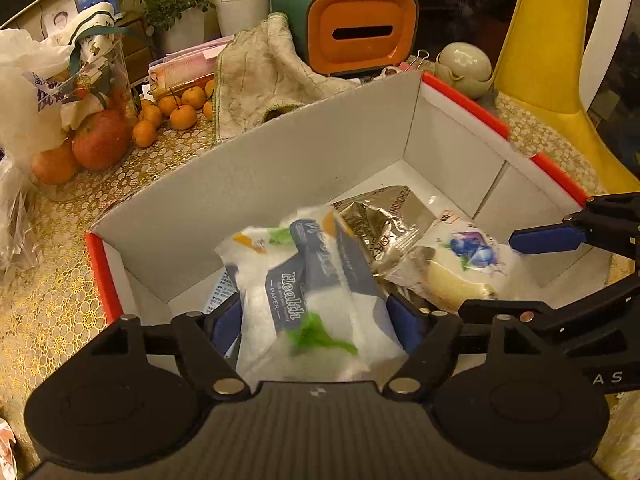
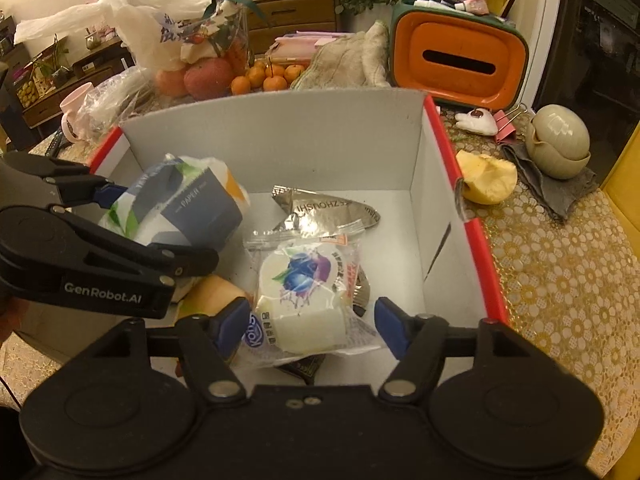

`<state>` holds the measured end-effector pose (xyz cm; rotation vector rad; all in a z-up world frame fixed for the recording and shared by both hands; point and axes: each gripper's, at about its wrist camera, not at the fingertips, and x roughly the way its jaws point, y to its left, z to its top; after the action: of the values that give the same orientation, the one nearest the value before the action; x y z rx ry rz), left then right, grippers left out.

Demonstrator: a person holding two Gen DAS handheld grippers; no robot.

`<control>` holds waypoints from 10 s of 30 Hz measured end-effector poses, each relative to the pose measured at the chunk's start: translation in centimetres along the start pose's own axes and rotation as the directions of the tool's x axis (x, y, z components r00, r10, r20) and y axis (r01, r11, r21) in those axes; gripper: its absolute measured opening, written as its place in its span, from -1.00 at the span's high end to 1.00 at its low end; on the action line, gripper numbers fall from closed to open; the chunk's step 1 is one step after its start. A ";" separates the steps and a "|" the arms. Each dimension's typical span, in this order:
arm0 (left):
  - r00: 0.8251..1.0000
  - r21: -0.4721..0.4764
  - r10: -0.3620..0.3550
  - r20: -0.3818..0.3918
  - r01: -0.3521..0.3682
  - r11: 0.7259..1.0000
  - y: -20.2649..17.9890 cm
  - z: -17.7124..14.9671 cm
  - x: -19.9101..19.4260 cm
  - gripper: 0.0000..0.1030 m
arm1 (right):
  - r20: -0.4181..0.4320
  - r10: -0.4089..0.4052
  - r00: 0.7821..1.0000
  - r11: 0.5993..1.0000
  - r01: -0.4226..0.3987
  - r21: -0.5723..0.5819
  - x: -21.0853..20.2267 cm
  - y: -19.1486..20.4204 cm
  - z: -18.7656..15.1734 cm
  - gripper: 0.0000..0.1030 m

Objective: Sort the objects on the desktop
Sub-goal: 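Open both tools to drop the Health bag and berry-print bag into the shoebox, then withdraw both tools from the shoebox toward the blue bar and white pouch, then grasp the blue snack bar with the left tool while the right tool grasps the white sausage pouch, then carry the blue bar with the left tool while the right tool carries the pouch to the shoebox, then open both tools to drop the blue bar and sausage pouch into the shoebox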

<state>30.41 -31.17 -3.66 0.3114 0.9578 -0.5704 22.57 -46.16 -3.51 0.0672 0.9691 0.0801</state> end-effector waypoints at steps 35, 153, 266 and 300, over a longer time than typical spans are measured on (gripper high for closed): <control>0.994 -0.088 0.018 0.106 -0.008 0.996 -0.4 -5.1 -12.4 -0.63 | 0.133 0.015 0.991 0.999 -0.011 -0.037 -10.7 3.6 -1.9 -0.38; 0.896 -0.611 0.442 -0.044 -0.375 0.698 20.5 -26.1 -10.8 0.28 | -0.168 0.249 0.954 0.903 -0.291 -0.315 14.7 39.2 6.5 0.29; 0.995 -0.042 0.087 0.044 -0.085 0.996 -1.6 -3.5 -2.0 0.25 | 0.031 0.031 0.999 0.999 -0.031 0.025 -1.1 -0.5 0.9 0.24; 0.990 -0.134 0.074 0.122 -0.058 0.989 -1.7 -5.8 -8.8 -0.45 | 0.141 0.086 0.986 0.995 -0.091 0.031 -8.0 1.6 -0.4 -0.24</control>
<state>21.57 -26.89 0.52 0.1869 0.8542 -0.4591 17.68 -45.32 2.97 0.1483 0.8271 0.1372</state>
